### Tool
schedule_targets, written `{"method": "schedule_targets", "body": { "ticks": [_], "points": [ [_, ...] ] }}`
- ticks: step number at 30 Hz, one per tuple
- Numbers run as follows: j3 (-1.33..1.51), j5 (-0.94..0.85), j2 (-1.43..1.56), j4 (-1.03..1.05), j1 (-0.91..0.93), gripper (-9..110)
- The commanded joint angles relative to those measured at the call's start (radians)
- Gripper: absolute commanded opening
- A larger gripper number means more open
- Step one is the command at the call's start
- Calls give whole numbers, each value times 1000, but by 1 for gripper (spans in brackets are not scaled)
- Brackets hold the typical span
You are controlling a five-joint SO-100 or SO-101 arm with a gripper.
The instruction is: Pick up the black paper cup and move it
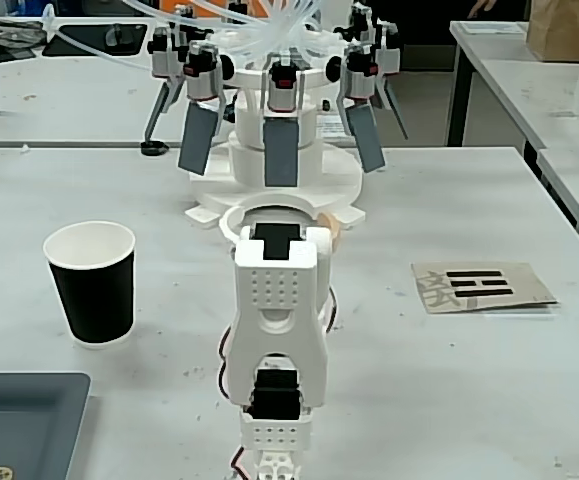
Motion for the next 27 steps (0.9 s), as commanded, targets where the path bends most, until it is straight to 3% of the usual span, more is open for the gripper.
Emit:
{"method": "schedule_targets", "body": {
  "ticks": [1, 10, 27],
  "points": [
    [51, 18, 67, -61, 5, 30],
    [187, 48, 132, -135, -29, 36],
    [245, -29, 225, -163, -330, 53]
  ]
}}
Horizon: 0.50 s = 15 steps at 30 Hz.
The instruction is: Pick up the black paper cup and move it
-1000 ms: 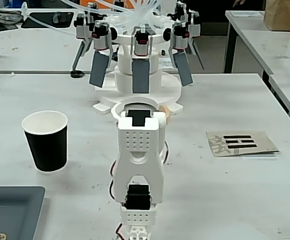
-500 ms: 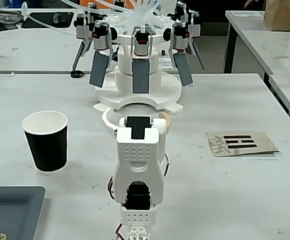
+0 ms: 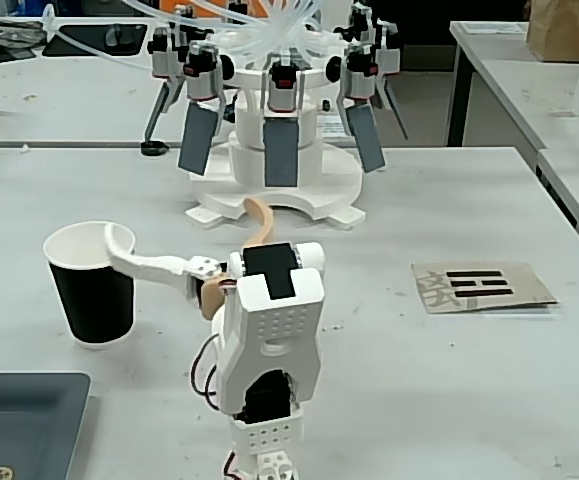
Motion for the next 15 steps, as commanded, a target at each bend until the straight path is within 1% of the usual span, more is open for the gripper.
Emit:
{"method": "schedule_targets", "body": {
  "ticks": [1, 7, 15],
  "points": [
    [18, -20, 32, -21, -49, 53],
    [17, -66, 28, 23, -129, 55],
    [-91, -84, -54, 46, -150, 56]
  ]
}}
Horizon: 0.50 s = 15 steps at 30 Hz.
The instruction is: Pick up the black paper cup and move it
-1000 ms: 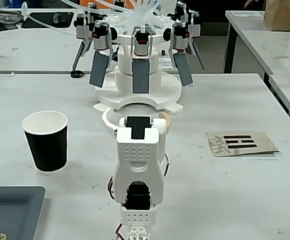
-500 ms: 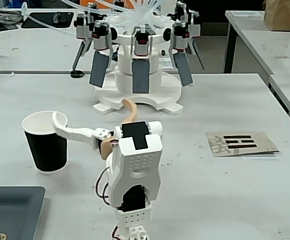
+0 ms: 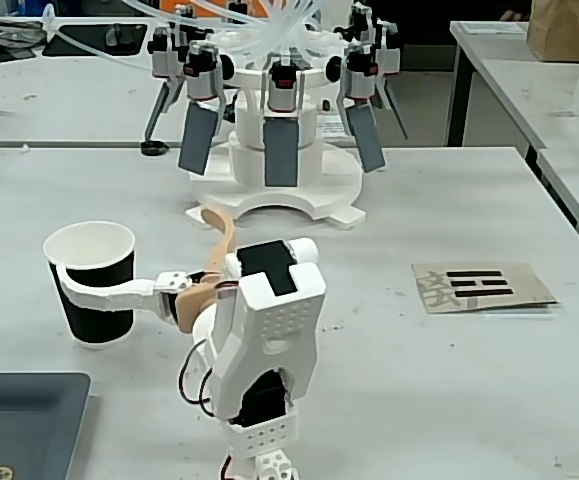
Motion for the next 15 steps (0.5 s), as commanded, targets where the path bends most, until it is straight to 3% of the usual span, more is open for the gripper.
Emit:
{"method": "schedule_targets", "body": {
  "ticks": [1, 15],
  "points": [
    [-84, -11, -37, 8, -20, 56],
    [-354, 0, -272, 15, -92, 56]
  ]
}}
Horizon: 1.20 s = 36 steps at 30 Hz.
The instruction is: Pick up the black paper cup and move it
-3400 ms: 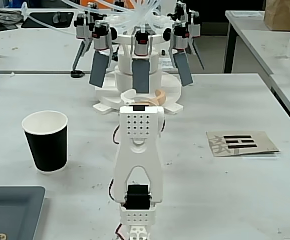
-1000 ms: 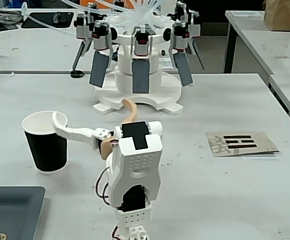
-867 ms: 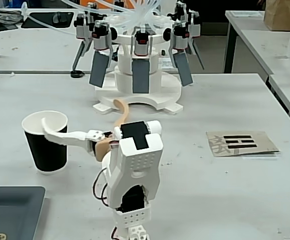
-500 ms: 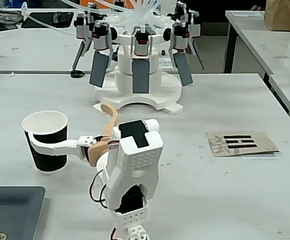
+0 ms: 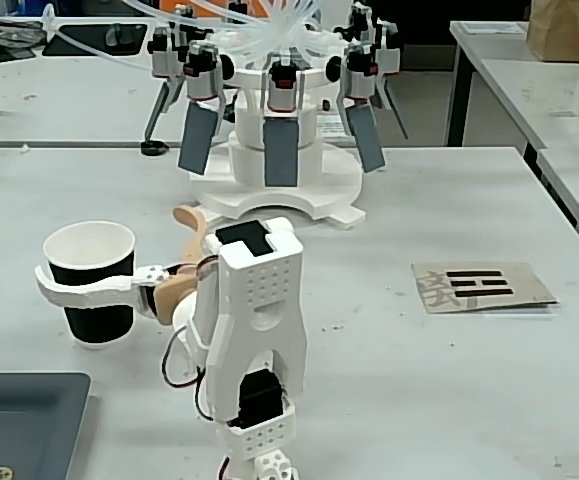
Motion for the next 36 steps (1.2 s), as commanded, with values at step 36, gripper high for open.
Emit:
{"method": "schedule_targets", "body": {
  "ticks": [36],
  "points": [
    [-465, 57, -397, 78, -106, 54]
  ]
}}
